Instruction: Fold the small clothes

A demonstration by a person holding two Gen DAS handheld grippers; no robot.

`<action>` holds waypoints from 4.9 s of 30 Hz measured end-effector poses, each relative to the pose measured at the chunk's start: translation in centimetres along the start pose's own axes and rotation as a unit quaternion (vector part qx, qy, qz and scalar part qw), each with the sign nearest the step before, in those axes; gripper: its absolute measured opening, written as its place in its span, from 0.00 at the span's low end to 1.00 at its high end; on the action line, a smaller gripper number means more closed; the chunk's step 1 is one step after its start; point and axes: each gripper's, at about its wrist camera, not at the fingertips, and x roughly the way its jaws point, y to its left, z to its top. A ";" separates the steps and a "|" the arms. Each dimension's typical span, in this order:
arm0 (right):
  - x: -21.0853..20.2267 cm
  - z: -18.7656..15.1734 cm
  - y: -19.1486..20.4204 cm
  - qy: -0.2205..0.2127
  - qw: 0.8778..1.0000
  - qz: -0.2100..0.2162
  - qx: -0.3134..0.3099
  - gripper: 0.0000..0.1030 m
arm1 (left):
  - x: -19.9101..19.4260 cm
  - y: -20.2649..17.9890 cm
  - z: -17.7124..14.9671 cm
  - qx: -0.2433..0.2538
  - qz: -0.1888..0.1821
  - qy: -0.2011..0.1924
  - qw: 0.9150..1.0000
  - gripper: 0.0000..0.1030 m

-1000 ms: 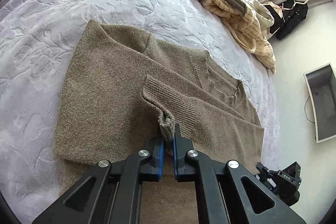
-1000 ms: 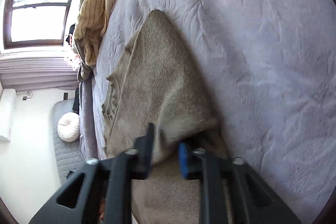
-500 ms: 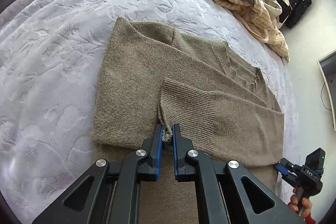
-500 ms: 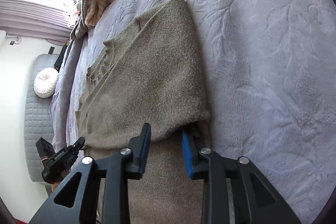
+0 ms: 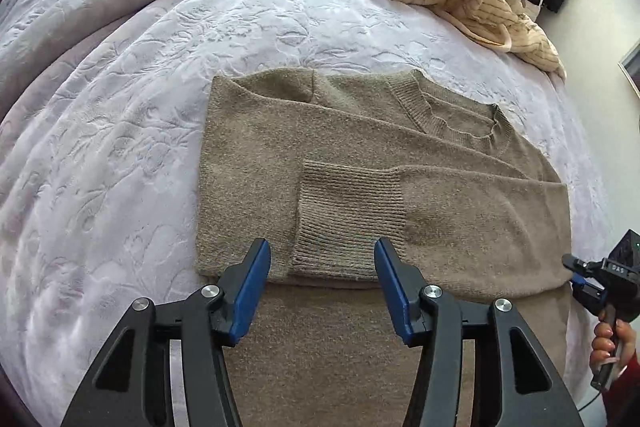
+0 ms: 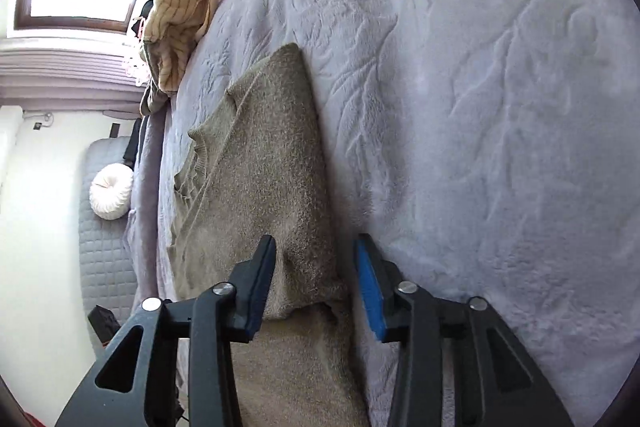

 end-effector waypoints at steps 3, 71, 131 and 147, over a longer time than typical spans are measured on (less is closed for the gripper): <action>-0.8 0.0 2.6 -0.012 0.997 -0.027 -0.065 0.13 | 0.3 -1.3 0.4 0.015 0.013 -0.006 1.000 0.54; -1.4 -4.8 6.1 -0.004 0.983 -0.178 -0.042 0.08 | -4.7 -2.3 -7.2 0.048 0.064 0.121 0.989 0.96; -0.7 -28.6 -0.6 0.275 0.936 -0.192 -0.109 0.61 | -6.2 4.3 -24.3 0.144 -0.073 0.321 0.933 0.99; -2.9 -25.5 4.2 0.219 0.973 -0.035 -0.059 0.08 | -9.2 9.2 -18.5 0.005 -0.190 0.287 0.939 0.18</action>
